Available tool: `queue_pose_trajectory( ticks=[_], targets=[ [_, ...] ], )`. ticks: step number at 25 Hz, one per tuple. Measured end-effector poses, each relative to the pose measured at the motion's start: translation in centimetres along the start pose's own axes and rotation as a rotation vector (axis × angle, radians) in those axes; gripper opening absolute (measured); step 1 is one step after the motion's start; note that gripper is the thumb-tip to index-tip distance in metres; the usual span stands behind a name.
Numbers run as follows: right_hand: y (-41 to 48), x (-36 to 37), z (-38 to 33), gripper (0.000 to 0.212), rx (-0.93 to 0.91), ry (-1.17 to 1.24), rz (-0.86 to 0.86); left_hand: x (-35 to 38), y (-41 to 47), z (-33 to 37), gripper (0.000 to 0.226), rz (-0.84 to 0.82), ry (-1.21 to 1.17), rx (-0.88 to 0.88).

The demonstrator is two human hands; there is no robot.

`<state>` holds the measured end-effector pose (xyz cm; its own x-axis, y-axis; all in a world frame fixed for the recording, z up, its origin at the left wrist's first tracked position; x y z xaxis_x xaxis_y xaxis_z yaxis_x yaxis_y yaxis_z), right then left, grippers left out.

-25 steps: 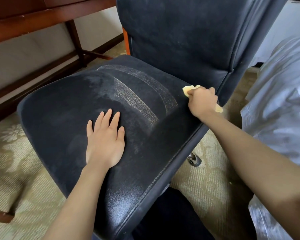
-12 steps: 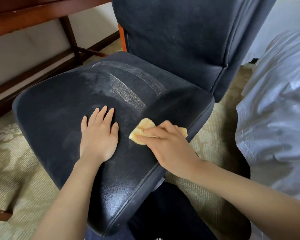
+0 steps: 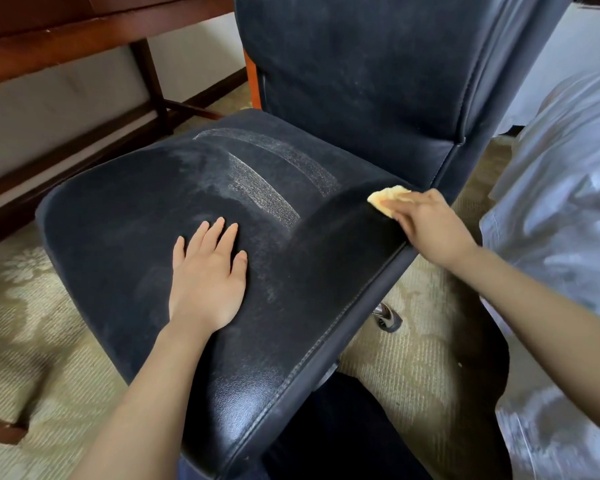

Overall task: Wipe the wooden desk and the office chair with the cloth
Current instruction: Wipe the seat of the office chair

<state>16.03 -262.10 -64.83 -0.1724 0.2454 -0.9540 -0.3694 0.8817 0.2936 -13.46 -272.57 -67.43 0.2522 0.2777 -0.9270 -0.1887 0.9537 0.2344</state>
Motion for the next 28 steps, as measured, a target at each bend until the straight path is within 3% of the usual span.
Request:
queue_pose_trajectory(
  ticks=[4, 9, 17, 22, 28],
  targets=[
    [5.7, 1.2, 1.4, 0.036, 0.134, -0.127, -0.032, 0.0, 0.1, 0.2, 0.051, -0.003, 0.011, -0.003],
    [10.2, 2.7, -2.7, 0.034, 0.305, -0.061, -0.043, 0.1, 0.1, 0.3, 0.051, -0.009, 0.045, -0.016],
    [6.4, 2.5, -17.1, 0.044, -0.148, 0.089, -0.038, -0.6, -0.2, 0.5, 0.056, 0.023, -0.007, -0.018],
    [-1.2, -0.2, -18.4, 0.036, -0.434, 0.362, -0.054, -1.0, -0.4, 0.4, 0.05, 0.047, -0.021, -0.023],
    [-5.9, -2.1, -13.4, 0.038, -0.541, 0.326, -0.079, -1.0, -0.4, 0.2, 0.047, 0.066, 0.043, -0.049]
  ],
)
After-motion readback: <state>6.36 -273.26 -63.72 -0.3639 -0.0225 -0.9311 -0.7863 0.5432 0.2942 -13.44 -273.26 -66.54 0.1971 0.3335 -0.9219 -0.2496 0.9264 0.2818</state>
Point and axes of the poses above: each hand's wrist, its own y-axis towards the middle knuckle, its own x-axis out of the palm, z = x × y, the point moved 6 cm from there along y, towards the middle knuckle, and after that the axes turned 3 degrees about z, right-handed, at the moved point
